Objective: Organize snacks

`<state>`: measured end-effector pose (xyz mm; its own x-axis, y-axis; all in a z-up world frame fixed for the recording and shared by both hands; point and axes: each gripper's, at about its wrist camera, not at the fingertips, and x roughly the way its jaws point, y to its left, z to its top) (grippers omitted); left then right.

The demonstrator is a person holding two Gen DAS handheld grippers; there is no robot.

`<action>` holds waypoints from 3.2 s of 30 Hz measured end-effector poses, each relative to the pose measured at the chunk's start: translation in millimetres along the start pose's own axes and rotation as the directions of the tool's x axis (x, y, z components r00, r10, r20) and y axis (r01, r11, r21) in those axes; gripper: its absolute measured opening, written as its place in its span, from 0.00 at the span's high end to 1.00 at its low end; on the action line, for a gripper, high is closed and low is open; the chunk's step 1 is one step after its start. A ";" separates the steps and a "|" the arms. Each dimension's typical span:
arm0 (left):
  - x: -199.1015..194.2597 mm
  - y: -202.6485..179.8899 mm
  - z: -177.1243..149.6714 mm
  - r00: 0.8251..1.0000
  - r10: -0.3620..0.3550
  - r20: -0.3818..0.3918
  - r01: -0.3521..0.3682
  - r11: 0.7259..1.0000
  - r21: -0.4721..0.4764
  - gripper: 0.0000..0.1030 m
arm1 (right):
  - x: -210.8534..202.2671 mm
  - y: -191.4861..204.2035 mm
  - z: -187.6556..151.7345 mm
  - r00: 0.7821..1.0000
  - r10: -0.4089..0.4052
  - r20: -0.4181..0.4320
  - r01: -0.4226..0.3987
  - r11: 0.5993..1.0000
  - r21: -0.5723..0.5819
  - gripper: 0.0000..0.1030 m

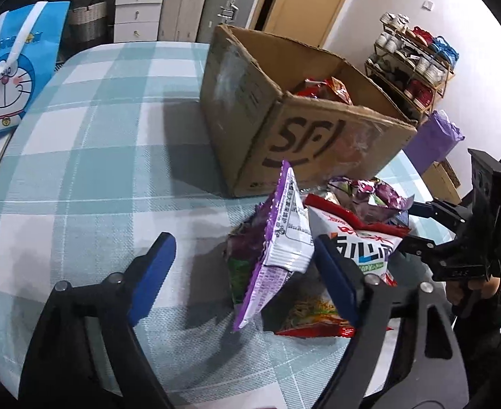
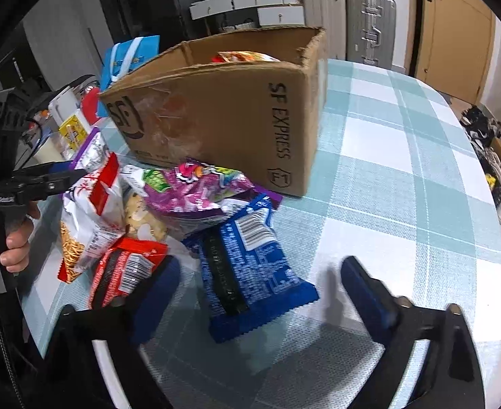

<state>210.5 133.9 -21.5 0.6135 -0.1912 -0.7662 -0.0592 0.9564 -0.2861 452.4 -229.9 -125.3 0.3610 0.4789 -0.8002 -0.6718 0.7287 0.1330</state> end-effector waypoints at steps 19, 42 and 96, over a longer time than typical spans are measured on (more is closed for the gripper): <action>-25.9 -13.7 -0.7 0.996 -0.026 0.081 0.020 0.997 0.071 0.56 | 0.1 5.1 -2.3 1.000 0.008 0.005 -0.008 1.000 -0.028 0.33; -53.1 -11.5 4.6 0.988 -0.035 0.152 0.025 0.998 0.066 0.56 | -22.4 -0.8 -1.6 0.999 0.014 0.039 -0.012 0.998 -0.054 0.58; -123.4 -71.7 74.9 0.923 -0.017 0.383 -0.026 0.994 0.106 0.56 | -130.2 5.3 66.8 0.888 0.056 0.456 -0.098 0.993 0.070 0.58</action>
<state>198.0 105.5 136.7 0.8694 -0.1077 -0.4821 0.0084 0.9790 -0.2036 445.1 -255.7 18.6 0.5782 0.6891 -0.4367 -0.6568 0.7107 0.2518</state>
